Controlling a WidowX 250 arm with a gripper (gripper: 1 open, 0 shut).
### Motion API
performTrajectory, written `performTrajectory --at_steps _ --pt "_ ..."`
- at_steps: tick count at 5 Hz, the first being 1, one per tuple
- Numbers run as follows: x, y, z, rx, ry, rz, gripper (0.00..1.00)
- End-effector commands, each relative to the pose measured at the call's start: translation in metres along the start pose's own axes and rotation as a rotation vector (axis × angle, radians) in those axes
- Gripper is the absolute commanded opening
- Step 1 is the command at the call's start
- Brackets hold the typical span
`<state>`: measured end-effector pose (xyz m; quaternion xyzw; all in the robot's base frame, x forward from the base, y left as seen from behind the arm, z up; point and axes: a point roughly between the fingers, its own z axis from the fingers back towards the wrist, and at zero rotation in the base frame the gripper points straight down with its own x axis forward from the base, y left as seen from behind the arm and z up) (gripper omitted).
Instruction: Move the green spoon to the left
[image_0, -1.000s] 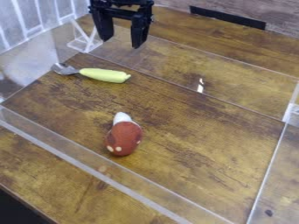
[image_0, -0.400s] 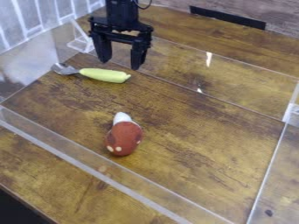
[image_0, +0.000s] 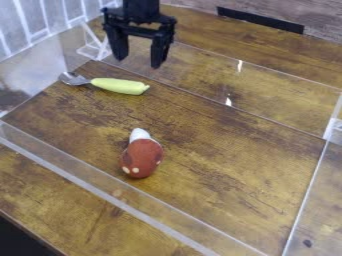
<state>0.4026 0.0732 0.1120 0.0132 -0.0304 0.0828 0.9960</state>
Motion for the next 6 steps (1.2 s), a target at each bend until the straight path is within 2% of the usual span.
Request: performTrajectory --at_steps 1,3,4,6 --pt "0.009 0.008 0.026 -0.001 -0.062 -0.005 1.00" --pt "0.008 -0.006 0.015 -0.017 -0.019 -0.106 1.00" --pt "0.008 -0.010 0.016 -0.023 -0.017 -0.153 1.00" --pt "-0.007 0.002 0.011 -0.013 -0.027 -0.071 1.00"
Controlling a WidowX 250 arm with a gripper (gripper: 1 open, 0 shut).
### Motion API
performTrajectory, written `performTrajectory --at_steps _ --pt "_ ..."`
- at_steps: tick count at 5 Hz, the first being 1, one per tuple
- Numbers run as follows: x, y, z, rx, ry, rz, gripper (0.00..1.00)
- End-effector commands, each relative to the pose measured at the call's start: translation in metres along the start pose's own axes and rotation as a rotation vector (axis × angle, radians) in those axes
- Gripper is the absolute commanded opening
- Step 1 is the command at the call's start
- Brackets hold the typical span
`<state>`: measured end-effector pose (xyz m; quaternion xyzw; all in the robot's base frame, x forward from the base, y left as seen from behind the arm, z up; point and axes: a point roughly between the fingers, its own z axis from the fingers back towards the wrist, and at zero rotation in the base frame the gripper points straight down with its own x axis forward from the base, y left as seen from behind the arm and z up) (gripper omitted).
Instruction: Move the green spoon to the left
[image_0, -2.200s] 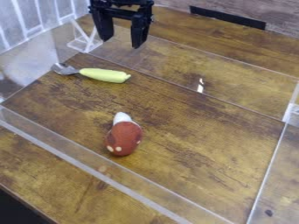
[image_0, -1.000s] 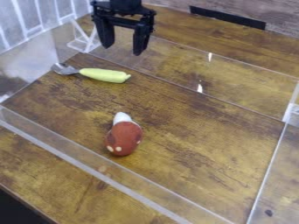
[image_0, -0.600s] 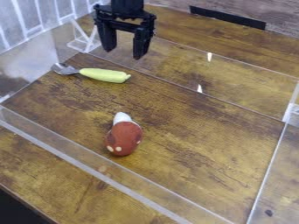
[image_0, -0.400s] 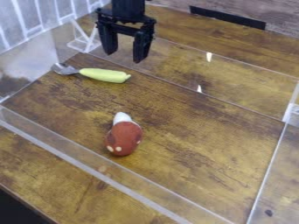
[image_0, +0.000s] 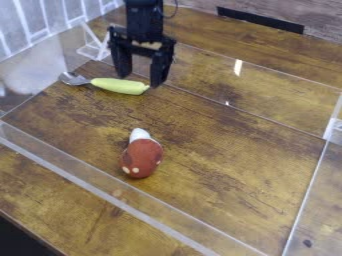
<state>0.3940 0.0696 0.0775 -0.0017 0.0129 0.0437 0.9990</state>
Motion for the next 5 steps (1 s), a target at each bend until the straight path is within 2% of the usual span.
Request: performTrajectory --at_steps 1,2,4,5 --pt "-0.002 -0.002 0.063 0.017 -0.142 0.057 1.00" --pt "-0.001 -0.007 0.077 0.015 -0.162 0.100 1.00" --pt "0.005 -0.017 0.079 0.006 -0.164 0.076 1.00" --pt "0.005 -0.018 0.072 0.002 -0.143 0.098 0.00"
